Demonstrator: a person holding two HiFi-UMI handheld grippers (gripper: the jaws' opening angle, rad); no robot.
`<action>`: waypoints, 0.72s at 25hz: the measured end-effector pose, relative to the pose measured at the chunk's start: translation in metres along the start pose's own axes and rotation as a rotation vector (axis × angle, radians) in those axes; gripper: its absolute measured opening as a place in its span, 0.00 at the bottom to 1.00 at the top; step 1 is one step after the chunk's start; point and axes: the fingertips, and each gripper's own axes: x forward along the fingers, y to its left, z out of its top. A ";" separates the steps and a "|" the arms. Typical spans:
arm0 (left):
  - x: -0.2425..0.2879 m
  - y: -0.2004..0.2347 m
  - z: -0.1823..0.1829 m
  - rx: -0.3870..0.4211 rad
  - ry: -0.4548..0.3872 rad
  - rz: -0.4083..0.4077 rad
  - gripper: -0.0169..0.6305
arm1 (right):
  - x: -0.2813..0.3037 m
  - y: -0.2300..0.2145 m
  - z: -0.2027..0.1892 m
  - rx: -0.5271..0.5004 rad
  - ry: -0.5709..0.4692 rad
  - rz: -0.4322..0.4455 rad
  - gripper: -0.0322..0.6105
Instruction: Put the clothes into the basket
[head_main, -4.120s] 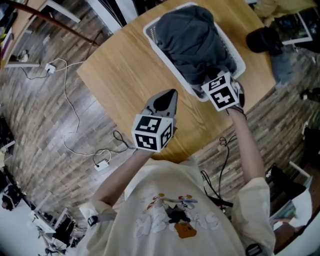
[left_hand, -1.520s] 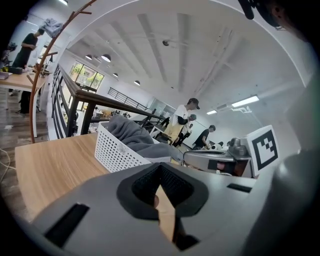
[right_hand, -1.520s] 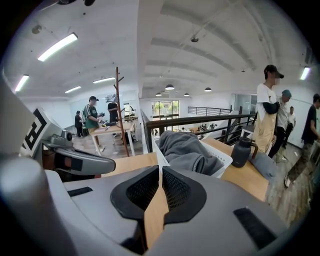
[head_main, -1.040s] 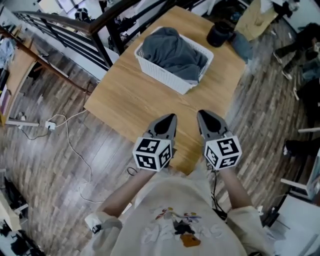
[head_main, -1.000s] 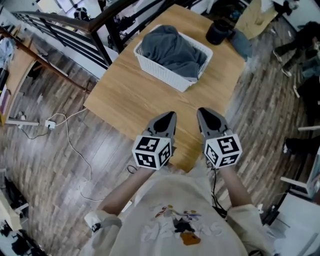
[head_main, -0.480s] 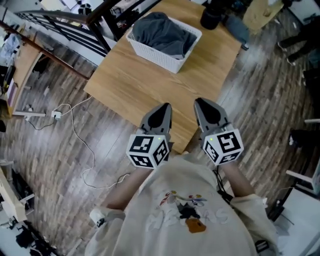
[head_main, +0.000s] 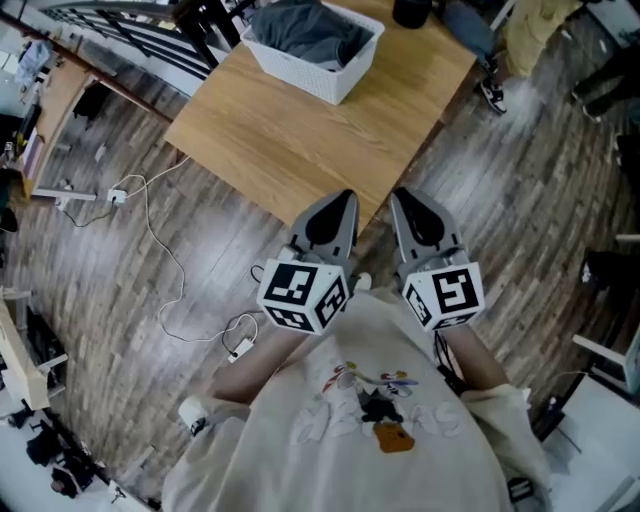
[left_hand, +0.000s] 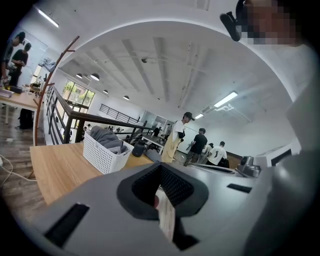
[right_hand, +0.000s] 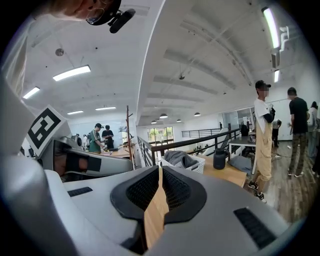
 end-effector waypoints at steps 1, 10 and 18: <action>-0.004 -0.007 -0.004 0.013 -0.002 0.002 0.03 | -0.007 -0.001 -0.004 0.008 0.002 -0.001 0.11; -0.047 -0.042 -0.049 0.096 0.023 0.030 0.03 | -0.052 0.006 -0.030 0.056 0.001 -0.039 0.11; -0.059 -0.043 -0.062 0.065 0.030 0.047 0.03 | -0.068 0.024 -0.037 0.022 0.018 -0.032 0.11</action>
